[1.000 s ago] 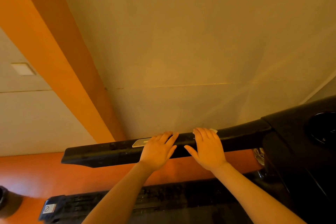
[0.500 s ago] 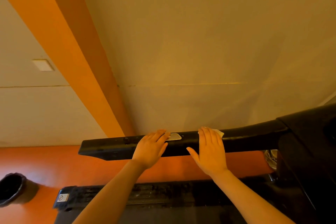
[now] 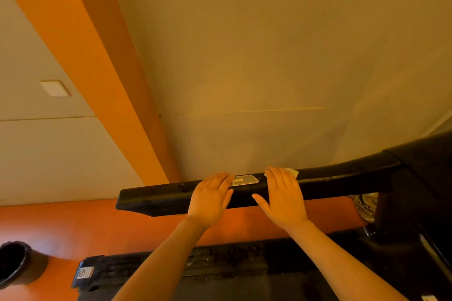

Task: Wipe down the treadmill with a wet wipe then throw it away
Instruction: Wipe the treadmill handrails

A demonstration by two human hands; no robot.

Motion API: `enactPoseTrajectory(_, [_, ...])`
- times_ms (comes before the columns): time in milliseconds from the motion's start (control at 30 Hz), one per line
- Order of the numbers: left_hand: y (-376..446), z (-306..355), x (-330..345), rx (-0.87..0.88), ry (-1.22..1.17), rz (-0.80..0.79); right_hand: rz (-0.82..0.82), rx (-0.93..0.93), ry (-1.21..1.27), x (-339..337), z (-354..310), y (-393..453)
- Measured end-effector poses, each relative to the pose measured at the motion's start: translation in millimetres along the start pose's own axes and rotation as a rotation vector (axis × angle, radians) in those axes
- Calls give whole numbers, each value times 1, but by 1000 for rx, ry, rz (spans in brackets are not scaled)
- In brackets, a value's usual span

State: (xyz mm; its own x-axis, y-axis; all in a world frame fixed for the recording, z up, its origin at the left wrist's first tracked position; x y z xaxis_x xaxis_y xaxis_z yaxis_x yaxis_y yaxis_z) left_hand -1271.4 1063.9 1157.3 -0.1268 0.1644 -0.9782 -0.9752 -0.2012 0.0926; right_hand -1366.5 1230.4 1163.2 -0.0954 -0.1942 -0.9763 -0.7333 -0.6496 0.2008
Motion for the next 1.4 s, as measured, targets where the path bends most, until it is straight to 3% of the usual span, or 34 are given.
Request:
enactPoseTrajectory(133, [2, -2, 0, 49, 14, -40, 14, 26, -2, 1, -6, -2])
enactPoseTrajectory(367, [-5, -30, -2, 49, 53, -47, -98, 19, -42, -5, -9, 15])
enactPoseTrajectory(800, [-7, -28, 0, 61, 53, -12, -90, 103, 4, -5, -24, 1])
enactPoseTrajectory(1167, [-8, -29, 0, 62, 70, 41, -163, 24, -37, -11, -25, 20])
enactPoseTrajectory(1400, [-9, -27, -4, 48, 51, 26, -100, 40, 20, -2, -51, -5])
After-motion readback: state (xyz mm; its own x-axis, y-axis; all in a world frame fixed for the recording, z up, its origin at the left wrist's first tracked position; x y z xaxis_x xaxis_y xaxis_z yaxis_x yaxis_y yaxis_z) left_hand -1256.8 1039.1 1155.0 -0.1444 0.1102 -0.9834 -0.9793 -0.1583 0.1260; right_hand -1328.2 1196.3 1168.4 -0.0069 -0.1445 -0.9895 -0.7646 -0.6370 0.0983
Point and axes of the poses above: each hand's wrist, its own y-axis towards the middle knuckle, its own x-axis out of the palm, z = x × y, the point moved 5 cm from there along y, towards the middle knuckle, and after that the axes turned 1 degree about -x, right-handed, at the moved point
